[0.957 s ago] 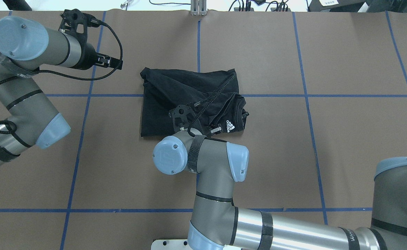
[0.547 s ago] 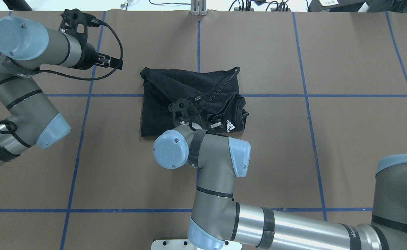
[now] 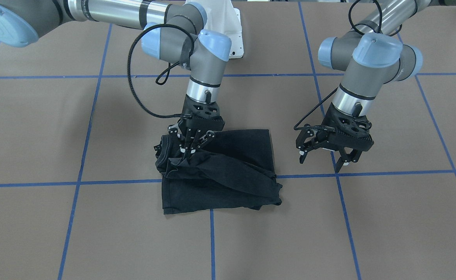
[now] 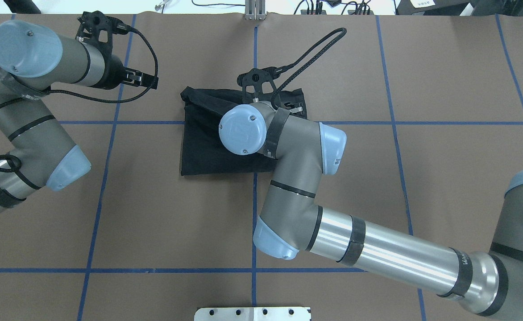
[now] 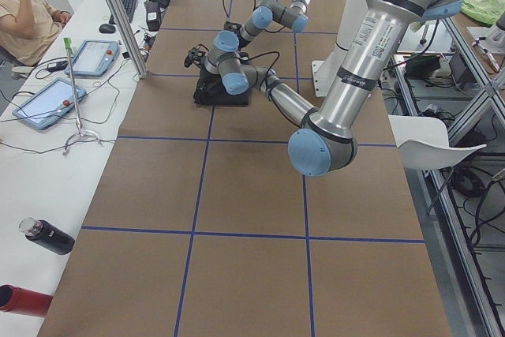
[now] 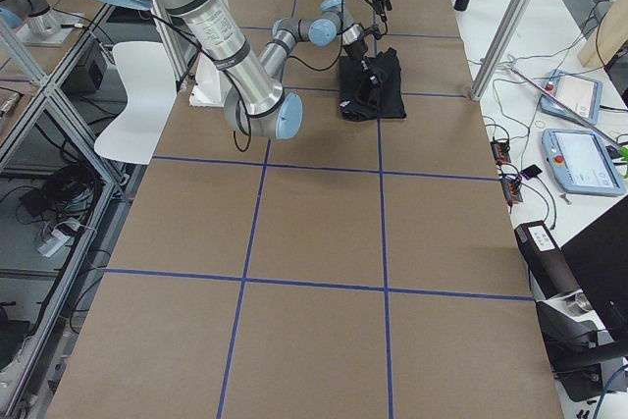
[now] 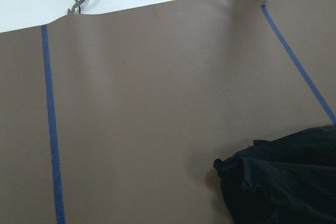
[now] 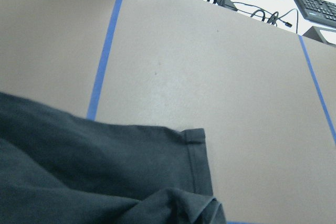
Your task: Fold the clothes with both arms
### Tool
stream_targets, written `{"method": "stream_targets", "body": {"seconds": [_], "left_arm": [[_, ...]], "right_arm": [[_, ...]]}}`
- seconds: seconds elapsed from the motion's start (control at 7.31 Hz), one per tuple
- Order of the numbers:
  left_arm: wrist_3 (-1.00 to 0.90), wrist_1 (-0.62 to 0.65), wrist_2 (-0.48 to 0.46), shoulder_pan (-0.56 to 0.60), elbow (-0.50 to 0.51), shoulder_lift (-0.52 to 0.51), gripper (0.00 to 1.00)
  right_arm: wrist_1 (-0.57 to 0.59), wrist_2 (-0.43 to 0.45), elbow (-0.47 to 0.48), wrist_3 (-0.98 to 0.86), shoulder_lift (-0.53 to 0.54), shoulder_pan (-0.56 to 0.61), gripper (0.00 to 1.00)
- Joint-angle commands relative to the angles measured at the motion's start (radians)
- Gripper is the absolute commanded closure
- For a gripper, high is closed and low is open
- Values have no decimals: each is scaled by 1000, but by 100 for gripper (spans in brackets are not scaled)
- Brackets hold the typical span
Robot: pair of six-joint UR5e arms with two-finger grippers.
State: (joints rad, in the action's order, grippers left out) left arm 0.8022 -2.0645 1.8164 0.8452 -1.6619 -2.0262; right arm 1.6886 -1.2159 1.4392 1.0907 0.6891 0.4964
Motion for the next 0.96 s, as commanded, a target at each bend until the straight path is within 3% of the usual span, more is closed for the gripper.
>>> {"method": "stream_targets", "body": {"seconds": [0.0, 0.14, 0.27, 0.41, 0.55, 0.68, 0.82], "left_arm": [[0, 0, 0, 0, -6, 1, 0], [0, 0, 0, 0, -6, 1, 0], [0, 0, 0, 0, -6, 3, 0], [0, 0, 0, 0, -6, 3, 0], [0, 0, 0, 0, -6, 3, 0], [0, 0, 0, 0, -6, 3, 0], [0, 0, 0, 2, -6, 3, 0]], "right_arm": [[-211, 4, -204, -8, -22, 77, 100], [-351, 9, -338, -8, -51, 93, 100], [-365, 7, -358, -5, -66, 97, 100], [-368, 0, -376, 6, -94, 103, 42], [-368, -40, -387, 8, -126, 117, 0], [-365, -201, -385, 2, -163, 180, 0], [-354, -305, -373, 5, -178, 203, 0]]}}
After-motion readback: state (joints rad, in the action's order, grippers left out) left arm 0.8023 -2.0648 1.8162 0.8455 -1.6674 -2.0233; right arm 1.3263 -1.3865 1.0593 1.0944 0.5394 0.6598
